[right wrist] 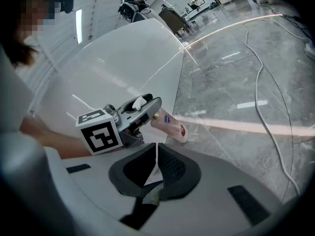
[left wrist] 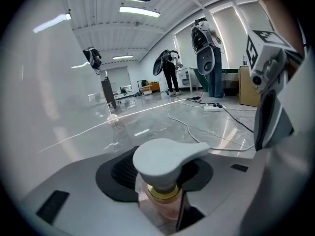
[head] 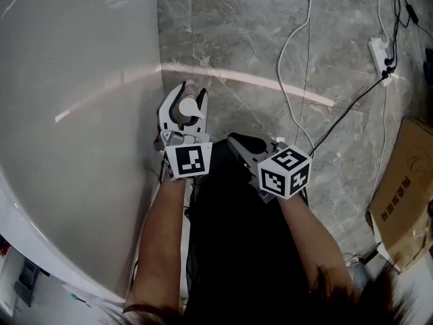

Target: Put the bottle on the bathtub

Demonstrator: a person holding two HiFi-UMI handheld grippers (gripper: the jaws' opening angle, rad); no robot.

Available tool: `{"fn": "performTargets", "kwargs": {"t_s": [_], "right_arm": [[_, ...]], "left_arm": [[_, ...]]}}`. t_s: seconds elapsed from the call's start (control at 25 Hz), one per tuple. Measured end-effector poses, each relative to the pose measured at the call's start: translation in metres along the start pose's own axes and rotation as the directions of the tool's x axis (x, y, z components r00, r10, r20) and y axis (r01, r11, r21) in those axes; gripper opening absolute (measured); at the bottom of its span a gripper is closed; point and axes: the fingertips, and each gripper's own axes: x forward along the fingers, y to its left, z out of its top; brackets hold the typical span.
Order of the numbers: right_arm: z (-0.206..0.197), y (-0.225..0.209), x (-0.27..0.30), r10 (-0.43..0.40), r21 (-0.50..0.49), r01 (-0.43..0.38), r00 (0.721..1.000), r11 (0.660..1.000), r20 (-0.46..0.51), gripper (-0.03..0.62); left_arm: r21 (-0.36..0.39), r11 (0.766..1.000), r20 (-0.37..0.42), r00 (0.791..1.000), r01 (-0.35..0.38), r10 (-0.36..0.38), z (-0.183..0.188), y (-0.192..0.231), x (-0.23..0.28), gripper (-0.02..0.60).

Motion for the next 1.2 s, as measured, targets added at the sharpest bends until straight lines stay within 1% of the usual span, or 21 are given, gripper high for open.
{"fn": "performTargets", "kwargs": {"t_s": [0.08,0.2,0.36,0.44,0.56,0.76,0.8,0.96,1.04,1.12,1.16,1.2], "right_arm": [[-0.004,0.002,0.002,0.001,-0.003,-0.001,1.0,1.0,-0.003,0.035],[-0.007,0.005,0.005,0.004,-0.006,-0.004,1.0,1.0,-0.005,0.035],[-0.007,0.008,0.008,0.005,-0.02,-0.005,1.0,1.0,-0.009,0.035],[-0.007,0.007,0.009,0.002,-0.023,-0.002,1.0,1.0,-0.008,0.035],[-0.012,0.002,0.009,-0.01,-0.023,0.01,1.0,1.0,-0.013,0.035],[-0.023,-0.001,0.008,-0.023,-0.021,0.022,0.999,1.0,-0.04,0.035],[-0.025,0.0,0.008,-0.023,-0.023,0.022,0.999,1.0,-0.044,0.035],[-0.028,0.003,0.011,-0.02,-0.03,0.019,0.998,0.999,-0.057,0.035],[-0.028,0.005,0.012,-0.015,-0.031,0.013,0.998,0.999,-0.057,0.035],[-0.029,0.006,0.013,-0.013,-0.038,0.011,0.998,0.999,-0.064,0.035],[-0.031,0.005,0.013,-0.014,-0.044,0.011,0.997,0.999,-0.07,0.035],[-0.033,0.005,0.013,-0.015,-0.048,0.011,0.997,0.999,-0.077,0.035]], "left_arm": [[-0.025,1.0,0.004,1.0,-0.017,0.017,-0.003,0.006,-0.003,0.172],[-0.047,0.998,0.032,0.999,-0.03,0.032,-0.004,0.01,-0.005,0.172],[-0.081,0.996,0.044,0.998,-0.03,0.034,-0.006,0.011,-0.008,0.173],[-0.11,0.994,0.058,0.998,-0.024,0.031,-0.006,0.011,-0.008,0.187],[-0.157,0.987,0.08,0.996,-0.024,0.037,-0.009,0.012,-0.009,0.212],[-0.234,0.971,0.074,0.994,-0.057,0.076,-0.016,0.022,-0.015,0.213],[-0.245,0.968,0.074,0.994,-0.057,0.077,-0.017,0.023,-0.016,0.222],[-0.278,0.96,0.079,0.995,-0.038,0.063,-0.019,0.021,-0.017,0.225],[-0.305,0.952,0.081,0.995,-0.027,0.054,-0.021,0.021,-0.017,0.225],[-0.344,0.939,0.08,0.996,-0.017,0.048,-0.023,0.021,-0.016,0.227],[-0.377,0.926,0.081,0.996,-0.008,0.041,-0.025,0.02,-0.016,0.23],[-0.422,0.907,0.084,0.996,0.004,0.035,-0.027,0.019,-0.016,0.252]]}}
